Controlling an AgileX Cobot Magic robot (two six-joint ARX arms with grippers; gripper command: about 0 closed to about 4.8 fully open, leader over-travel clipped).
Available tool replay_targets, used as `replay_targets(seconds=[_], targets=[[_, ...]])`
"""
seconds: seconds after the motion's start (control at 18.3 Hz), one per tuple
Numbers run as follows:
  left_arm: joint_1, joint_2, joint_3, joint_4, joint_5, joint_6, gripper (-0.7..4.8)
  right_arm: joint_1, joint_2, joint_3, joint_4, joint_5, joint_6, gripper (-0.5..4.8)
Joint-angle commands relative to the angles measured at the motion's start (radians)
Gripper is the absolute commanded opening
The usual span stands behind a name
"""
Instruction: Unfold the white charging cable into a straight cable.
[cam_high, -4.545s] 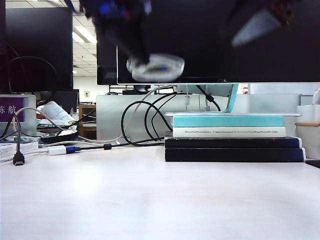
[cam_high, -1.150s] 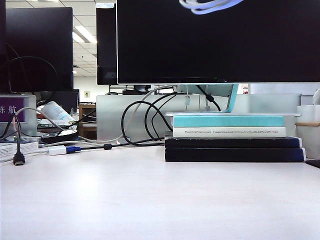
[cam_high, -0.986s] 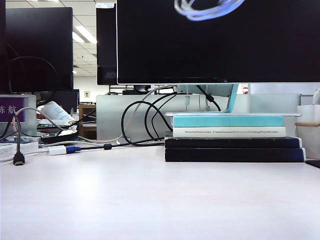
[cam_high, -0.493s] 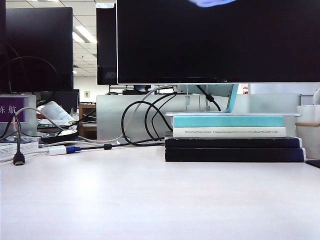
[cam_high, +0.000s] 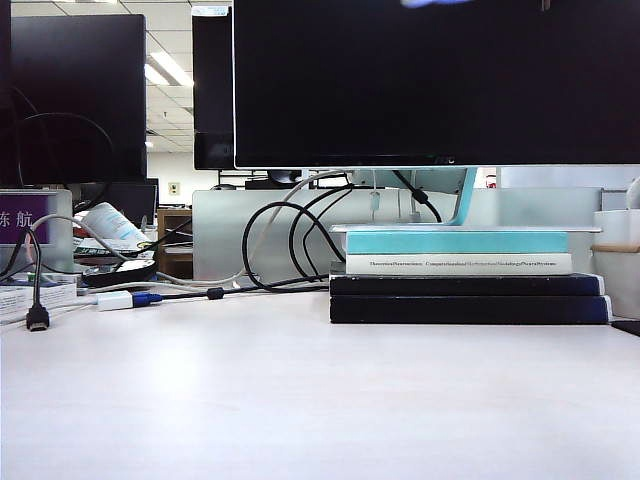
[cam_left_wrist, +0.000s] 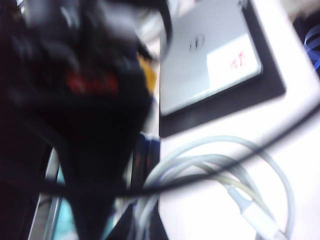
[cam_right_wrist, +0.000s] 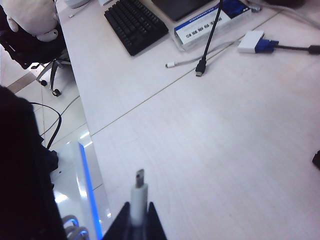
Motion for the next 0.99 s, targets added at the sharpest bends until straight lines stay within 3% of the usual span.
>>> replay_targets(seconds=[0.05,0.27,0.49,0.6,0.88,0.99], targets=[[-0.001,-0.009,0.003,-0.056,-0.002,0.007,-0.04,0.000,-0.002,0.004,0.079,0.022,-0.002,-0.05],[-0.002,-0.085,0.003,-0.104,-0.009,-0.021,-0.04,0.000,-0.002,0.004,0.105,0.130,-0.016,-0.05],[-0.002,-0.173,0.003,-0.159,-0.022,-0.091,-0.04,0.000,-0.002,0.004,0.145,0.159,-0.029,-0.05],[-0.002,-0.189,0.003,-0.229,-0.066,-0.113,-0.04,0.000,-0.002,0.004,0.150,0.159,-0.029,-0.05],[-0.001,-0.214,0.003,-0.384,-0.359,-0.124,-0.04,0.000,-0.002,0.004,0.146,0.200,-0.029,-0.05],[-0.001,-0.272,0.003,-0.385,-0.369,-0.128,-0.04,0.000,-0.002,0.004,0.148,0.243,-0.029,-0.05]])
